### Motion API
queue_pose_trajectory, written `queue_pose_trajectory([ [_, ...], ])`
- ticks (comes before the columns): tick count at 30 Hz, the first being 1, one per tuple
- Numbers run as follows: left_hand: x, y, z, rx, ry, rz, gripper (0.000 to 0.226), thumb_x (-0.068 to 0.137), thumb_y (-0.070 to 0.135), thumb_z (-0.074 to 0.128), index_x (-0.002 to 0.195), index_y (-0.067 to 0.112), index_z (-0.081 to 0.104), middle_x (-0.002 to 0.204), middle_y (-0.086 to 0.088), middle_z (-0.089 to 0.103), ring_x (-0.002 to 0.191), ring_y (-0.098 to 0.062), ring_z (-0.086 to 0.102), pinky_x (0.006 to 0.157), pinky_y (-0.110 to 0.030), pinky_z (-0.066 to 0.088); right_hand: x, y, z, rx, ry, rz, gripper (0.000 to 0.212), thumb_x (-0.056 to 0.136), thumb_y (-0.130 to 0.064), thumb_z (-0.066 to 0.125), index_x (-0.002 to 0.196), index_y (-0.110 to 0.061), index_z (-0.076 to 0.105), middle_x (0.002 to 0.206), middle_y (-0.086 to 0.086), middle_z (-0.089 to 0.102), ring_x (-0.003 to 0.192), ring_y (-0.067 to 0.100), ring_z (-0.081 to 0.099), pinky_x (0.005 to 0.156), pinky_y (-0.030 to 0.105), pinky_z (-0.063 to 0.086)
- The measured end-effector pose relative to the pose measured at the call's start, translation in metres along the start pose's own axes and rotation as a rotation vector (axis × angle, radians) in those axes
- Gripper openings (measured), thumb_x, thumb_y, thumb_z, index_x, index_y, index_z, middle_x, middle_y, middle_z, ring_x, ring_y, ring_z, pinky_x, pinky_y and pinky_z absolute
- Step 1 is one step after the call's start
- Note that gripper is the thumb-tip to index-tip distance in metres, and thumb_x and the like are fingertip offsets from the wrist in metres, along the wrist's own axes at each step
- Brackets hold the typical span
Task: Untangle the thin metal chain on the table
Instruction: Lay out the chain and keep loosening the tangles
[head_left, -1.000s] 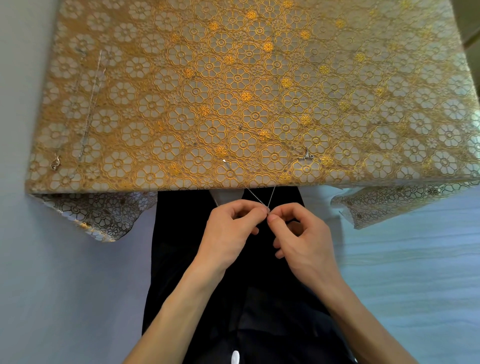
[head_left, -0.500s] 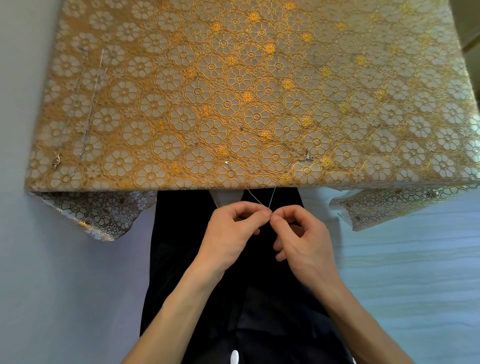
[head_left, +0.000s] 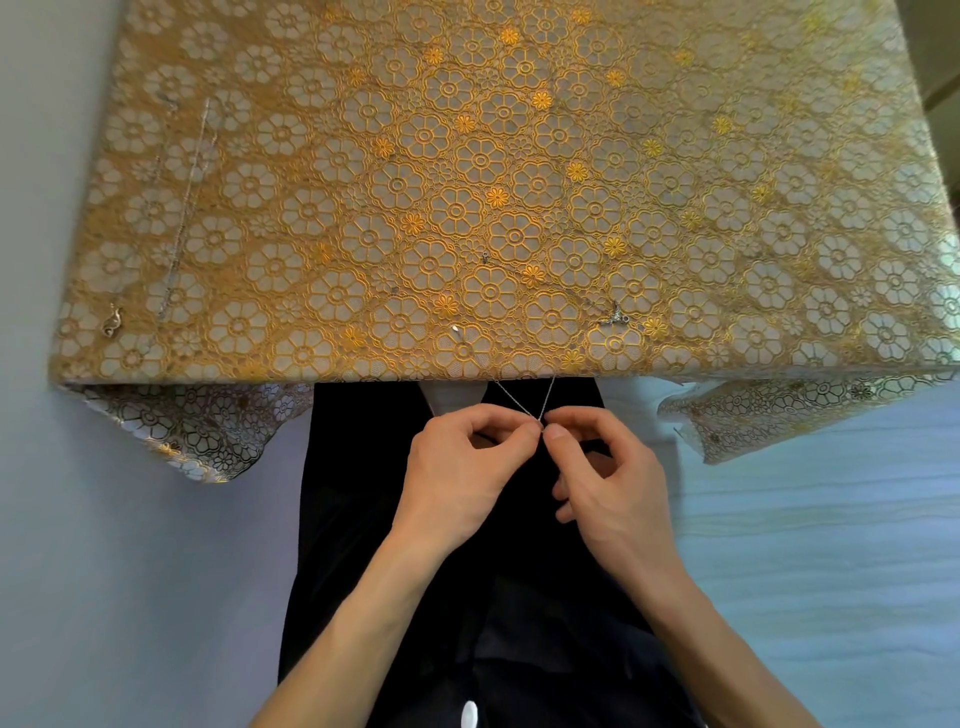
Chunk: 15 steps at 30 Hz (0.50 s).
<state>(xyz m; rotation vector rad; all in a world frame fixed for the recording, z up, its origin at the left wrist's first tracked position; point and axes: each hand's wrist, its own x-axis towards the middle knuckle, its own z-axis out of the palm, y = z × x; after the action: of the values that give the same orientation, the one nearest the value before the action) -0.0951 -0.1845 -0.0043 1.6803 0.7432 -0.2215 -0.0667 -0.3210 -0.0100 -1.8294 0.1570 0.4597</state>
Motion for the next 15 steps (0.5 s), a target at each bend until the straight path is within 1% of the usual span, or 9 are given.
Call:
queue_pose_trajectory([
  [2,0.0003,0.0,-0.0022,0.036,-0.01,0.012,0.006,0.085,0.035,0.074,0.082,0.032,0.078,0.078,0.017,0.074,0.078,0.003,0.067,0.074,-0.016,0.051,0.0002,0.0014,-0.0017,-0.015,-0.023,-0.026,0.009,0.093,-0.023,0.07,0.094,-0.031,0.075,0.086,0.0,0.067,0.056,0.015,0.06,0.045,0.026,0.05],
  [4,0.0006,-0.0006,-0.0042,0.058,-0.028,0.027,0.006,0.085,0.035,0.074,0.083,0.032,0.078,0.079,0.017,0.074,0.08,0.002,0.068,0.077,-0.019,0.053,0.0016,0.0034,-0.0029,-0.055,-0.026,-0.062,0.011,0.093,-0.024,0.07,0.091,-0.034,0.075,0.087,-0.004,0.067,0.058,0.014,0.062,0.047,0.028,0.052],
  [5,0.0007,-0.0007,-0.0049,0.066,-0.033,0.035,0.006,0.085,0.035,0.075,0.082,0.032,0.078,0.079,0.017,0.074,0.08,0.001,0.068,0.077,-0.019,0.053,0.0028,0.0045,-0.0036,-0.1,-0.013,-0.097,0.012,0.093,-0.024,0.07,0.089,-0.034,0.075,0.087,-0.007,0.067,0.06,0.012,0.062,0.051,0.029,0.053],
  [6,0.0007,-0.0009,-0.0051,0.078,-0.032,0.043,0.005,0.085,0.034,0.075,0.081,0.032,0.078,0.079,0.017,0.074,0.079,0.002,0.068,0.076,-0.017,0.052,0.0039,0.0057,-0.0041,-0.169,0.005,-0.155,0.012,0.093,-0.023,0.07,0.087,-0.033,0.074,0.086,-0.01,0.066,0.064,0.011,0.062,0.057,0.025,0.052],
  [8,0.0,-0.0007,-0.0047,0.097,-0.013,0.063,0.005,0.084,0.032,0.076,0.079,0.032,0.077,0.077,0.017,0.073,0.076,0.003,0.066,0.07,-0.011,0.049,0.0039,0.0052,-0.003,-0.317,0.037,-0.289,0.013,0.092,-0.018,0.07,0.086,-0.03,0.072,0.084,-0.015,0.063,0.069,0.006,0.06,0.062,0.011,0.043],
  [10,-0.0013,0.0005,-0.0029,0.087,0.003,0.072,0.006,0.084,0.029,0.076,0.078,0.031,0.077,0.075,0.017,0.073,0.071,0.004,0.065,0.067,-0.009,0.047,0.0037,0.0042,-0.0004,-0.379,0.063,-0.347,0.013,0.092,-0.014,0.069,0.086,-0.026,0.069,0.084,-0.015,0.06,0.071,0.003,0.059,0.062,0.008,0.04],
  [12,-0.0022,0.0009,0.0002,0.062,0.023,0.066,0.007,0.084,0.027,0.076,0.077,0.03,0.077,0.074,0.017,0.072,0.067,0.005,0.063,0.064,-0.008,0.044,0.0043,0.0059,0.0021,-0.333,0.084,-0.301,0.015,0.093,-0.016,0.068,0.084,-0.029,0.066,0.083,-0.013,0.06,0.07,0.007,0.06,0.061,0.013,0.044],
  [14,-0.0025,0.0007,0.0034,0.016,0.049,0.048,0.007,0.084,0.026,0.075,0.078,0.029,0.076,0.074,0.016,0.072,0.066,0.006,0.063,0.065,-0.009,0.046,0.0049,0.0074,0.0033,-0.246,0.079,-0.214,0.013,0.093,-0.025,0.064,0.083,-0.033,0.064,0.082,-0.011,0.06,0.066,0.013,0.062,0.058,0.03,0.053],
  [15,-0.002,0.0002,0.0047,-0.03,0.057,0.03,0.007,0.084,0.025,0.075,0.078,0.028,0.076,0.075,0.014,0.073,0.067,0.005,0.063,0.068,-0.012,0.048,0.0041,0.0065,0.0035,-0.194,0.06,-0.165,0.012,0.094,-0.028,0.063,0.084,-0.034,0.063,0.08,-0.01,0.061,0.063,0.014,0.062,0.055,0.035,0.054],
])
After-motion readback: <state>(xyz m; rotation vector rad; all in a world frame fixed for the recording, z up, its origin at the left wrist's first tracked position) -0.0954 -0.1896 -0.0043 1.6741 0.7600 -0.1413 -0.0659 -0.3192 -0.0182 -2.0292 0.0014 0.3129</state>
